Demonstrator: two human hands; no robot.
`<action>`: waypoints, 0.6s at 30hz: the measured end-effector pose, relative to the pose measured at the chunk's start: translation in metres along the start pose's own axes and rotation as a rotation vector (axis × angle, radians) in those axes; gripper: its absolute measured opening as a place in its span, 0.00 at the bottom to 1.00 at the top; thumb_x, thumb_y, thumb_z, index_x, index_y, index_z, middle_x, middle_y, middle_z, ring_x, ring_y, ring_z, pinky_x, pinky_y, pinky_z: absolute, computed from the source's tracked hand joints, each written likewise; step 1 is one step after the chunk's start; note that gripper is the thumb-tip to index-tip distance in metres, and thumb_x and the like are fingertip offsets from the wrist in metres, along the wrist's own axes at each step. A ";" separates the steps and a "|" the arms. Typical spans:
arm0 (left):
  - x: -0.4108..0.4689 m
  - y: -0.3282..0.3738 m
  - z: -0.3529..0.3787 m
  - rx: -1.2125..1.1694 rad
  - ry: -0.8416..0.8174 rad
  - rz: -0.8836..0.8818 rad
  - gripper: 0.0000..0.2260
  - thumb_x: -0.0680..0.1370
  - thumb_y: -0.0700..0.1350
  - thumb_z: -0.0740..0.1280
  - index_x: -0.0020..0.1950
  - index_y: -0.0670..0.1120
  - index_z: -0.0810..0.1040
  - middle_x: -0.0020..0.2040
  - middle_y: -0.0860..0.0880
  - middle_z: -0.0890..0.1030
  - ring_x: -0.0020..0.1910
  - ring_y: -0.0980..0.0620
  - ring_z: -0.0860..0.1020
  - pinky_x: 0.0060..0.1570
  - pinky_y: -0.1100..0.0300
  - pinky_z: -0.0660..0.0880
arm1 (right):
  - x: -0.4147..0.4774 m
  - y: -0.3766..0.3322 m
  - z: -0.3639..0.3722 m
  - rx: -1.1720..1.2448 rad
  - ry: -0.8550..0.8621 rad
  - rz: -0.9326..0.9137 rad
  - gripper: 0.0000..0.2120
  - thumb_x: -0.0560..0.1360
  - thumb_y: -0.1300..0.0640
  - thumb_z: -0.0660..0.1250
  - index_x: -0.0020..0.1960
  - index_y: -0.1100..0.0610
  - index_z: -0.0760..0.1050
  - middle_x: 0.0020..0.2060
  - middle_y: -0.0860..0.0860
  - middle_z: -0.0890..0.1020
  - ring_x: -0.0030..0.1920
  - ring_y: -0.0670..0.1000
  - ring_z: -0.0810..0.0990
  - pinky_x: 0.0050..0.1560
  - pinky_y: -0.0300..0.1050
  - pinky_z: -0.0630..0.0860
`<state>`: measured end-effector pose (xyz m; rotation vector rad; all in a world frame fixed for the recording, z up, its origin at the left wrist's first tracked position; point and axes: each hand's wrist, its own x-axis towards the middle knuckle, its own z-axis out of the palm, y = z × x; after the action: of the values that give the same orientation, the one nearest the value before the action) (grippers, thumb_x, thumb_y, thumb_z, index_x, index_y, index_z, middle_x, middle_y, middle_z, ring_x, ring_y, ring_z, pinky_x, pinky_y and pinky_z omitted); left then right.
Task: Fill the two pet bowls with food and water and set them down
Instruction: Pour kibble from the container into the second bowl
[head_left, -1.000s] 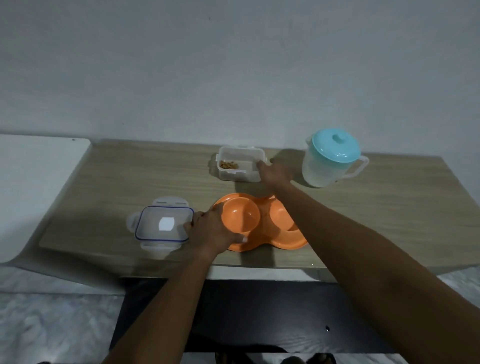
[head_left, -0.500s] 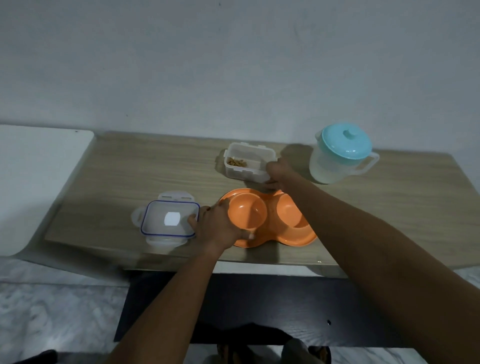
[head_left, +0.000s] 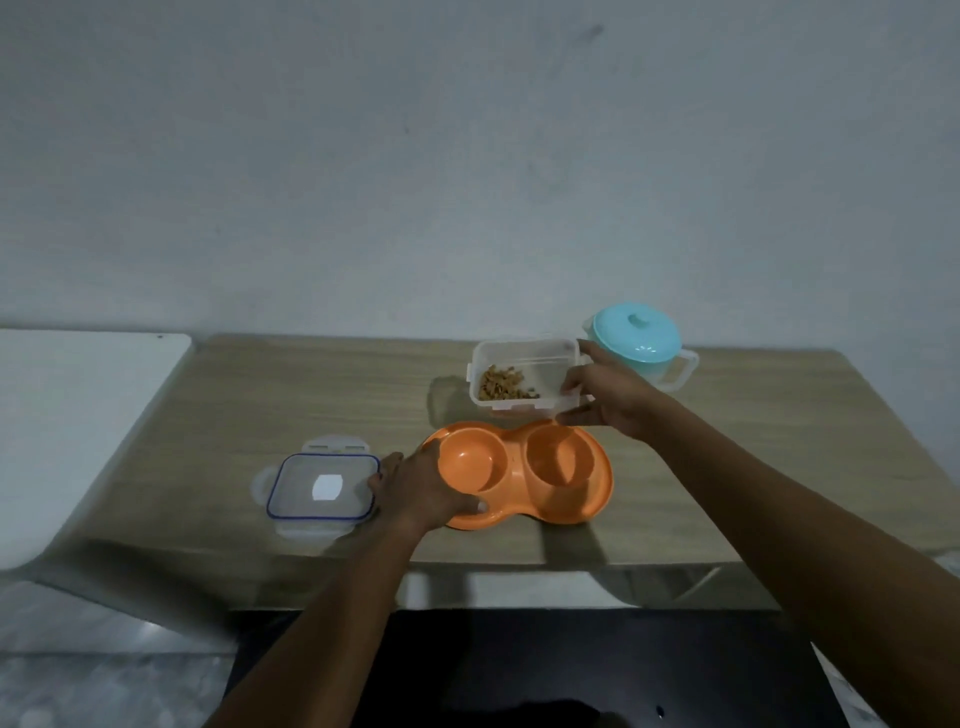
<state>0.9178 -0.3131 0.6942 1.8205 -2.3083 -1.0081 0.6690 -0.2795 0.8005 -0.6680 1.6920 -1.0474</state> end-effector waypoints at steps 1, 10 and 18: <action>0.002 0.000 0.000 0.003 -0.010 0.003 0.56 0.46 0.74 0.71 0.72 0.59 0.63 0.64 0.51 0.77 0.68 0.41 0.65 0.65 0.43 0.65 | -0.004 -0.002 -0.004 -0.002 0.004 -0.015 0.30 0.78 0.68 0.62 0.74 0.46 0.66 0.62 0.59 0.76 0.54 0.65 0.83 0.44 0.56 0.86; 0.003 0.015 -0.010 0.023 0.048 0.047 0.56 0.51 0.72 0.74 0.75 0.55 0.64 0.68 0.48 0.74 0.71 0.43 0.66 0.66 0.41 0.61 | -0.021 -0.014 -0.031 -0.102 0.023 -0.151 0.26 0.79 0.56 0.71 0.73 0.39 0.69 0.72 0.58 0.71 0.47 0.62 0.88 0.48 0.57 0.86; 0.006 0.014 -0.007 0.060 -0.008 -0.032 0.59 0.46 0.75 0.70 0.76 0.58 0.63 0.69 0.47 0.74 0.71 0.40 0.66 0.66 0.38 0.59 | -0.028 -0.009 -0.034 -0.175 0.012 -0.219 0.27 0.78 0.55 0.73 0.71 0.37 0.69 0.64 0.62 0.77 0.49 0.63 0.87 0.48 0.54 0.86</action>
<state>0.9067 -0.3202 0.7040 1.8842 -2.3462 -0.9625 0.6471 -0.2498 0.8261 -0.9805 1.7634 -1.0625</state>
